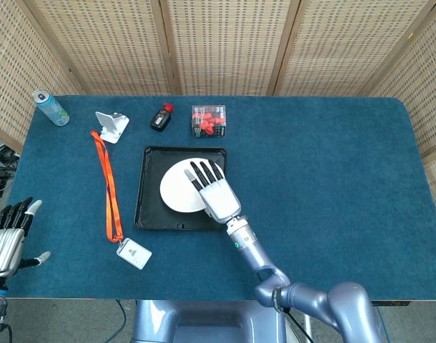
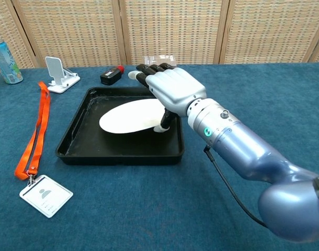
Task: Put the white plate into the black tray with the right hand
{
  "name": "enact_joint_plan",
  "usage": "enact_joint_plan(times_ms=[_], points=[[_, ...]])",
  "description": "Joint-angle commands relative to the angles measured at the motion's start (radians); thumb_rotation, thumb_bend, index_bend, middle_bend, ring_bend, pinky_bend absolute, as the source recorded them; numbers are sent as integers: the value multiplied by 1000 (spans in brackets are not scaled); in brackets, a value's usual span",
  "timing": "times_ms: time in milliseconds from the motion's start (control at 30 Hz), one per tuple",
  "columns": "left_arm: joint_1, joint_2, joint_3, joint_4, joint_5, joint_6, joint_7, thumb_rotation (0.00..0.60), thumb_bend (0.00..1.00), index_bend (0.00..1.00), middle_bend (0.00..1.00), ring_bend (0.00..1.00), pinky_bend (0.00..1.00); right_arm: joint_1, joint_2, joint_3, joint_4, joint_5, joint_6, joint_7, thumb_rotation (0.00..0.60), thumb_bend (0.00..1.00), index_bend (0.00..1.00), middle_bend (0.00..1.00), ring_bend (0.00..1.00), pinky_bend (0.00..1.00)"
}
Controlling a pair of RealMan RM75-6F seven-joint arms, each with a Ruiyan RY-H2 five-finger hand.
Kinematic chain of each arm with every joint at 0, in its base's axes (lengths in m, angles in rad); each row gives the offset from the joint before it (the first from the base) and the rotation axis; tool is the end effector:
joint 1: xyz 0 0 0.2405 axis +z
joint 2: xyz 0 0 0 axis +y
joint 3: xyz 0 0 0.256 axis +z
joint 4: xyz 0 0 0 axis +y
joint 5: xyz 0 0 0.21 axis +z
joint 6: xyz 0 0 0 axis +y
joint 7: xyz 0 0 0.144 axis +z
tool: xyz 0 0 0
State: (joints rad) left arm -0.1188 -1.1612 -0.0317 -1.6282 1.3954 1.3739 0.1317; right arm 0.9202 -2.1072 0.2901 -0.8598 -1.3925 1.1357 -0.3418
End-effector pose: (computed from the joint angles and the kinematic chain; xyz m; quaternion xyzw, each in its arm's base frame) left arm -0.3186 0.1856 0.1316 -0.6119 -0.4169 -0.3212 0.5904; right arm -0.0482 -0.3563 -0.1145 0.7294 -0.2191 0.4788 0.4367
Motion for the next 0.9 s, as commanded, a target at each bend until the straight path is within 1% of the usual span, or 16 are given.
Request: enact_joint_plan(times_ms=[33,200,333,500,667,700,767,900], points=[[-2,-1,-1,3,-5,-5,-1,600,26,0,0,0,0,13,-9,11,22,5,-10,14,600,0,0,0,0,0],[-7,-6,-2,11,-16,-20,-4,600,26,0,0,0,0,34,-27,18,66,7,-25,40,600,0,0,0,0,0],[-10,-7,0,12,-16,-26,-4,600,26,0,0,0,0,32,-14,-18,76,-37,5,31,600,0,0,0,0,0],[-9,-7,3,8,-7,-21,-2,600,26,0,0,0,0,22,19,-34,46,-49,5,27,600,0,0,0,0,0],[-7,-4,8,-1,7,-11,1,600,25,0,0,0,0,-1,89,-55,-55,-45,-23,-3,600,0,0,0,0,0],[-6,-2,9,-5,13,-5,1,600,25,0,0,0,0,-18,114,-72,-96,-43,-30,-20,600,0,0,0,0,0],[-4,0,10,-8,19,0,0,600,25,0,0,0,0,-38,146,-84,-156,-32,-38,-50,600,0,0,0,0,0],[0,4,12,-13,28,11,-2,600,25,0,0,0,0,-87,196,-107,-253,-26,-7,-101,600,0,0,0,0,0]])
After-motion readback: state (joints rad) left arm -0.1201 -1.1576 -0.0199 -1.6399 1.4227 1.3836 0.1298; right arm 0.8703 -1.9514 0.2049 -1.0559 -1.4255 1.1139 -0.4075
